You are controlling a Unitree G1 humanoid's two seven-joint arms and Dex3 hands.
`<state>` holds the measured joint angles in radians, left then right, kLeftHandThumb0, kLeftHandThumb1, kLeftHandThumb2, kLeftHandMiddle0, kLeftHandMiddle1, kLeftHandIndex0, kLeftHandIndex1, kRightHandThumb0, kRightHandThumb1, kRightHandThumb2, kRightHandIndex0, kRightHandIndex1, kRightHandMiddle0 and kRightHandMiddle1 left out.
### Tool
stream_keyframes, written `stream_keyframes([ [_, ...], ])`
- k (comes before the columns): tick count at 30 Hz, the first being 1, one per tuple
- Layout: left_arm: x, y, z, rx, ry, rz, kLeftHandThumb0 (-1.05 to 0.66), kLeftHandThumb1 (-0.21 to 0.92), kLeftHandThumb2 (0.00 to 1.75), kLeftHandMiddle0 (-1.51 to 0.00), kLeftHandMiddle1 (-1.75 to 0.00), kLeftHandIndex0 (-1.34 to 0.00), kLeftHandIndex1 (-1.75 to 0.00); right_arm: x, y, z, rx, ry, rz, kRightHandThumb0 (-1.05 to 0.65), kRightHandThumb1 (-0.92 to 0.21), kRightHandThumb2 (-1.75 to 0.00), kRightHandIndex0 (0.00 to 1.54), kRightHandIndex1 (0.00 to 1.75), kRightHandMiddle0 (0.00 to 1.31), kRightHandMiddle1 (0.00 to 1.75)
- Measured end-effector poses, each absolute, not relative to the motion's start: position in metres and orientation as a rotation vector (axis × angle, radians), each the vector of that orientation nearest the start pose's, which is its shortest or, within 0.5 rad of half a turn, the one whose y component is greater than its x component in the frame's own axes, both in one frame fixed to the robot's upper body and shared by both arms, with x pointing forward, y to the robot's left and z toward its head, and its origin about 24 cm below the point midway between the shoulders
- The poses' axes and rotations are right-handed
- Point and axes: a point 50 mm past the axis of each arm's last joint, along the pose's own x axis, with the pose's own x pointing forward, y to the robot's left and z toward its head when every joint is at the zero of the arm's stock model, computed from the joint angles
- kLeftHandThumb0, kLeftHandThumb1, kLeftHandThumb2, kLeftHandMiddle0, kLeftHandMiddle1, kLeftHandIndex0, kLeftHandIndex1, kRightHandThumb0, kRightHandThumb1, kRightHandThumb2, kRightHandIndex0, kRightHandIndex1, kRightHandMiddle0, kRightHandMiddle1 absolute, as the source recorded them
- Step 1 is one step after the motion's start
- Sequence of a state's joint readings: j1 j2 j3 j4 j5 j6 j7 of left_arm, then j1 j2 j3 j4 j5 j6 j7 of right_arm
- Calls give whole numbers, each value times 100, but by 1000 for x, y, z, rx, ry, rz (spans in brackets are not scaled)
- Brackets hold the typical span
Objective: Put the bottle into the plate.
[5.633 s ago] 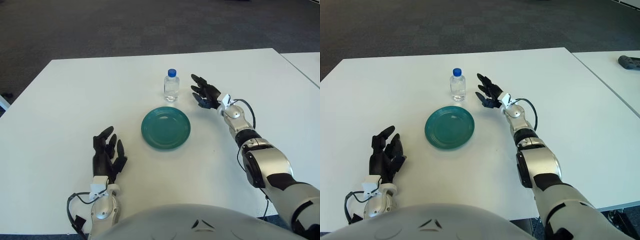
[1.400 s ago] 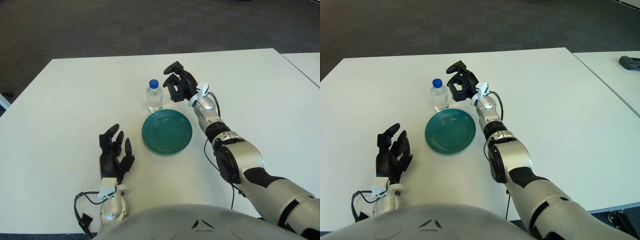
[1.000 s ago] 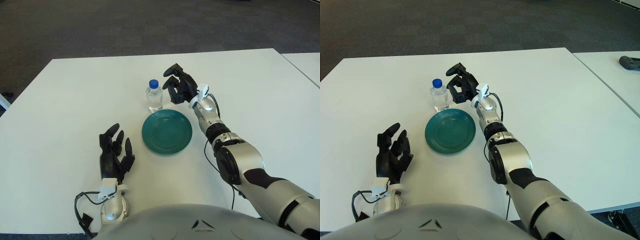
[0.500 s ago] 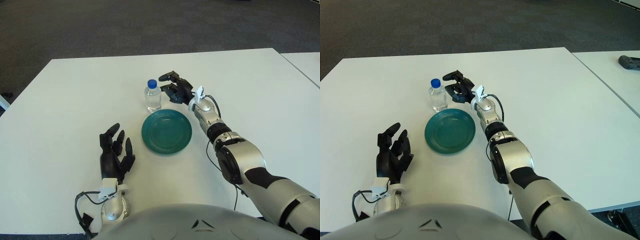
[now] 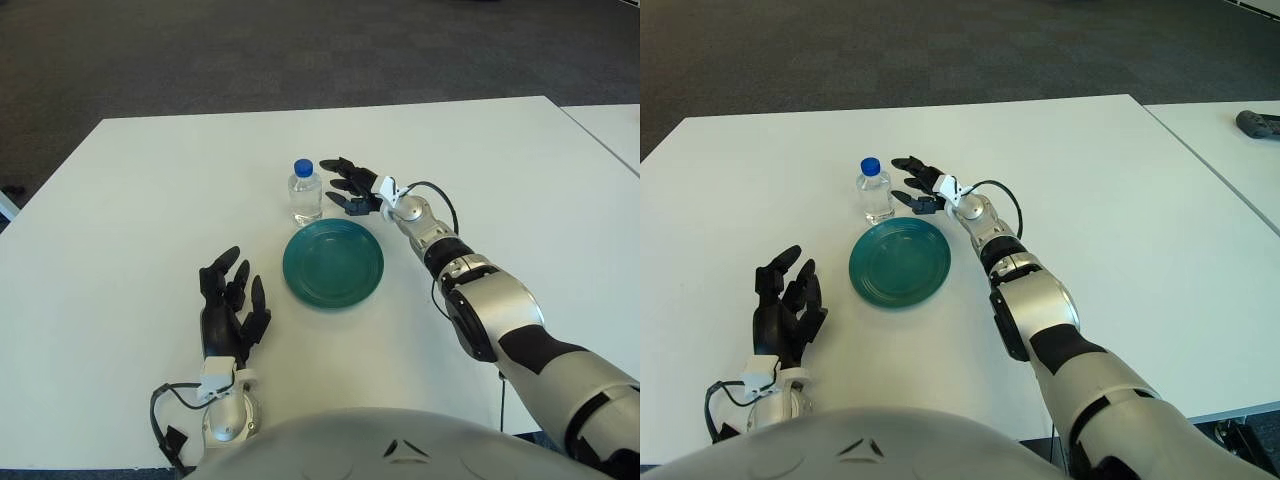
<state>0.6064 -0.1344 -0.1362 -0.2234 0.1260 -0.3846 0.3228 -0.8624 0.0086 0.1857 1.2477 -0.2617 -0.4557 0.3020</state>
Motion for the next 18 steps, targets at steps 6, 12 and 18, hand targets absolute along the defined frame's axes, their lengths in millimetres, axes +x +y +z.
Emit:
stream_keyframes([
  [6, 129, 144, 23, -25, -36, 397, -74, 92, 58, -50, -10, -6, -97, 355, -41, 50, -478, -7, 769, -105, -92, -74, 0, 0, 0, 0],
  [12, 129, 141, 23, -18, -38, 394, -75, 92, 59, -50, -10, -6, -97, 353, -39, 50, -484, -12, 805, -105, -92, -75, 0, 0, 0, 0],
  [18, 130, 139, 24, -12, -41, 392, -75, 92, 59, -50, -10, -6, -97, 350, -33, 55, -507, -78, 864, -105, -92, -77, 0, 0, 0, 0],
])
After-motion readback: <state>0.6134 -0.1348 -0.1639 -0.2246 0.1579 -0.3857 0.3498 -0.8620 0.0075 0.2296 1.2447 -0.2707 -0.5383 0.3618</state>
